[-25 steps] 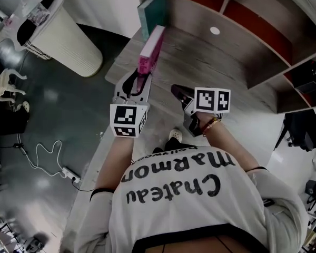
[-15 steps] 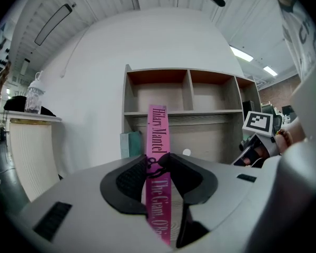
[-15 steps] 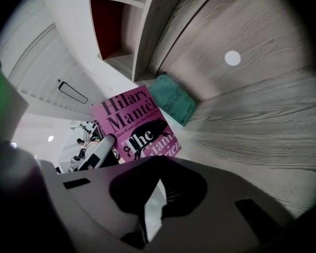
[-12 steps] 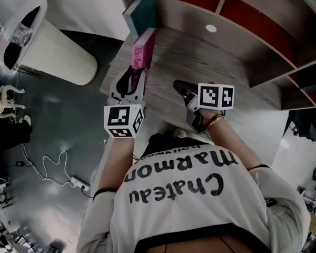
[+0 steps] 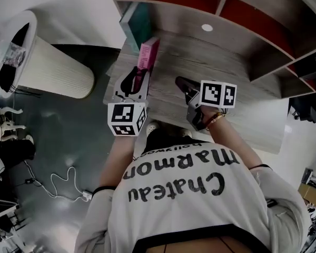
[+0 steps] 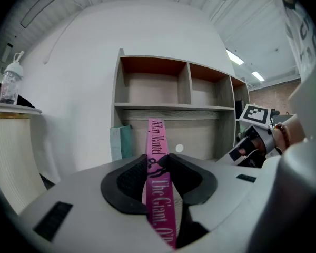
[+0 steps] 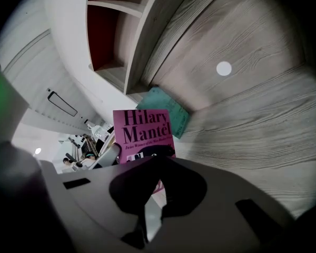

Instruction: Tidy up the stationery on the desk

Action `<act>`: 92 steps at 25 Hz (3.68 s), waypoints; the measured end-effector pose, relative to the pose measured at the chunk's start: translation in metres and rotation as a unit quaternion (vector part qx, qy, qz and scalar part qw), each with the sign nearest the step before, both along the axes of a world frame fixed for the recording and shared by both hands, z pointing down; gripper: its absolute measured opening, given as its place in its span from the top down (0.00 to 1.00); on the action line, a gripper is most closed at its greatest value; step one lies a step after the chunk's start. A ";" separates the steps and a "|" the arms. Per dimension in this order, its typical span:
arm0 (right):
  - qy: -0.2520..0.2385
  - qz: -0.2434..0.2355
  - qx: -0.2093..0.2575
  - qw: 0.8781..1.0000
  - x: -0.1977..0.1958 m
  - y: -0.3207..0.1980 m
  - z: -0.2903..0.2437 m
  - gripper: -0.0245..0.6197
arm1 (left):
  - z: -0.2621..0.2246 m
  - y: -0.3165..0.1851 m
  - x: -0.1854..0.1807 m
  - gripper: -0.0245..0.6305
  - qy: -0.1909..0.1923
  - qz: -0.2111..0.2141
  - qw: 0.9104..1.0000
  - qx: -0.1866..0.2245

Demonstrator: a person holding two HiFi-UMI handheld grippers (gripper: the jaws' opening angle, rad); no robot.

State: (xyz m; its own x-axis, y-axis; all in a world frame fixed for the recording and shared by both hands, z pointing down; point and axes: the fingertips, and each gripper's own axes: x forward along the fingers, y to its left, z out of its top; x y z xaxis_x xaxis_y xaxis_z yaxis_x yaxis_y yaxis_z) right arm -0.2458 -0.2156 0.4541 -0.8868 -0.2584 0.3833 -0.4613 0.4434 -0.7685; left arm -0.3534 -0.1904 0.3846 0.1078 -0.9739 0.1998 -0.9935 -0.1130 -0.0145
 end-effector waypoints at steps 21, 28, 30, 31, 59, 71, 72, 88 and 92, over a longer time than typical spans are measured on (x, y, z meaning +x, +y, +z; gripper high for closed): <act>0.041 0.092 0.007 0.995 0.020 -0.037 -0.012 0.94 | -0.025 -0.087 -0.033 0.75 0.018 0.022 0.997 0.075; 0.062 0.098 -0.004 0.993 0.037 -0.047 -0.002 0.94 | -0.011 -0.105 -0.042 0.75 0.019 -0.006 0.996 0.090; 0.066 0.096 -0.006 0.993 0.039 -0.049 0.001 0.94 | -0.006 -0.107 -0.046 0.75 0.020 -0.014 0.996 0.091; 0.068 0.095 -0.005 0.993 0.039 -0.050 0.001 0.94 | -0.004 -0.108 -0.048 0.75 0.022 -0.017 0.995 0.091; 0.056 0.058 -0.014 0.997 0.014 -0.058 0.008 0.94 | 0.009 -0.069 -0.059 0.75 0.014 -0.047 0.996 0.080; 0.050 0.058 -0.025 0.997 0.016 -0.055 0.010 0.94 | 0.041 -0.051 -0.065 0.75 0.033 -0.064 0.997 0.040; 0.050 0.057 -0.026 0.997 0.016 -0.054 0.010 0.94 | 0.043 -0.050 -0.065 0.75 0.032 -0.065 0.997 0.038; 0.047 0.065 -0.024 0.997 0.016 -0.058 0.010 0.94 | 0.064 -0.057 -0.072 0.75 0.039 -0.071 0.997 -0.008; 0.044 0.075 -0.023 0.996 0.018 -0.059 0.009 0.94 | 0.065 -0.060 -0.078 0.75 0.044 -0.074 0.996 -0.015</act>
